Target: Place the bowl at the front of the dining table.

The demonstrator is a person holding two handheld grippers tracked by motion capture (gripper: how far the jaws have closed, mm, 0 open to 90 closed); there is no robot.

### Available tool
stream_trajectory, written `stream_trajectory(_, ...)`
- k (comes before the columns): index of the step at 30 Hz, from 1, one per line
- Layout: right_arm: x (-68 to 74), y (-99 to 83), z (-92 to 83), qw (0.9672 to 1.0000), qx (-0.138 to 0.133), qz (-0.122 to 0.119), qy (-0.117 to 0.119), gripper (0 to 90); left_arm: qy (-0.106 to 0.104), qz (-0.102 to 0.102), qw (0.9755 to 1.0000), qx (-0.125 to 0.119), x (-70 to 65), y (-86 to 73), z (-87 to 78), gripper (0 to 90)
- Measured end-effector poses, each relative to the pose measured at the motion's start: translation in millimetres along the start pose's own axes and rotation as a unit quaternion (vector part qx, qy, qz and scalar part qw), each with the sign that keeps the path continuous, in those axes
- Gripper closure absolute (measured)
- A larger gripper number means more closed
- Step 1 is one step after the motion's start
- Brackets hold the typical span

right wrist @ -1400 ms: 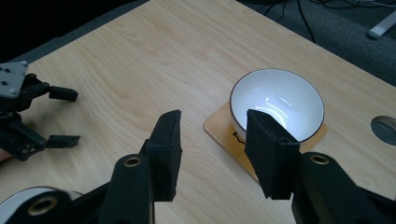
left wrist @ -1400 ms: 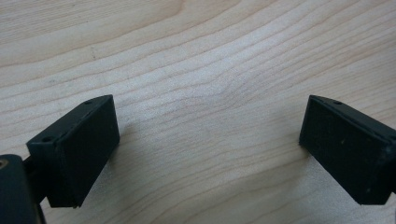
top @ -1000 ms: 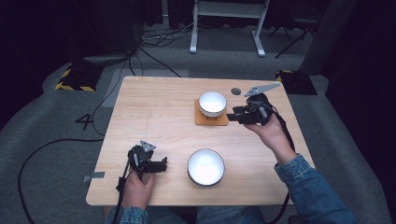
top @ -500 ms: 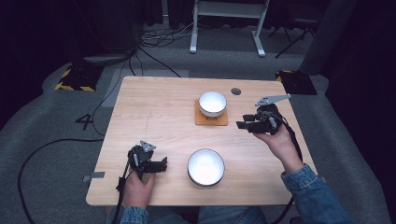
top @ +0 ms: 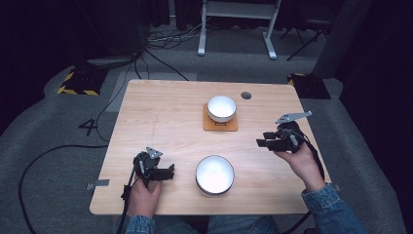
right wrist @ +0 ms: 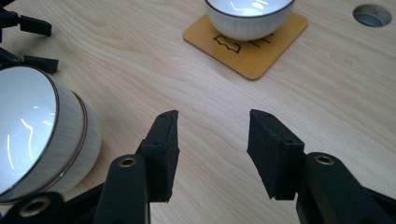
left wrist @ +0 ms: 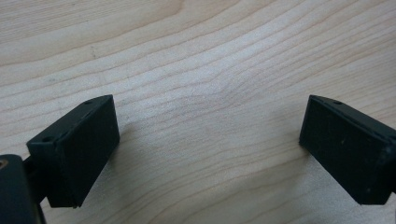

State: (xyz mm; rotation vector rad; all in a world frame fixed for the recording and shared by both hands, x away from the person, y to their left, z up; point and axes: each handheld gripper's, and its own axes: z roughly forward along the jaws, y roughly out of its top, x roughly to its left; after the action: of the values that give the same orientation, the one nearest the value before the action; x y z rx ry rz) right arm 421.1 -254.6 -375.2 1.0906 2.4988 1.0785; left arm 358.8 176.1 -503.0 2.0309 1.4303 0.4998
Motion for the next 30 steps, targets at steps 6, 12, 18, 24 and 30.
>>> stream_trajectory(6, -2.4, -15.1, 6.8, 0.9998, 0.015, 0.011, -0.008, 52.2, 0.000, 0.000, 1.0000, -0.001, 0.0, -0.1, 0.1, 5.0)
stream_trajectory(12, -4.6, -26.3, 13.4, 0.9992, 0.036, 0.015, -0.011, 50.6, 0.000, 0.000, 1.0000, -0.001, 0.0, -0.1, 0.2, 5.0)
stream_trajectory(18, -6.8, -40.0, 20.6, 0.9983, 0.050, 0.025, -0.015, 48.0, -0.001, -0.001, 1.0000, -0.001, -0.1, -0.2, 0.2, 4.9)
stream_trajectory(24, -7.4, -53.0, 28.7, 0.9976, 0.062, 0.021, -0.019, 46.3, -0.001, -0.001, 1.0000, -0.002, -0.1, -0.2, 0.3, 4.9)
stream_trajectory(30, -4.0, -65.1, 37.9, 0.9972, 0.069, 0.016, -0.023, 47.8, 0.001, -0.002, 1.0000, -0.002, -0.5, -0.3, 0.3, 5.0)
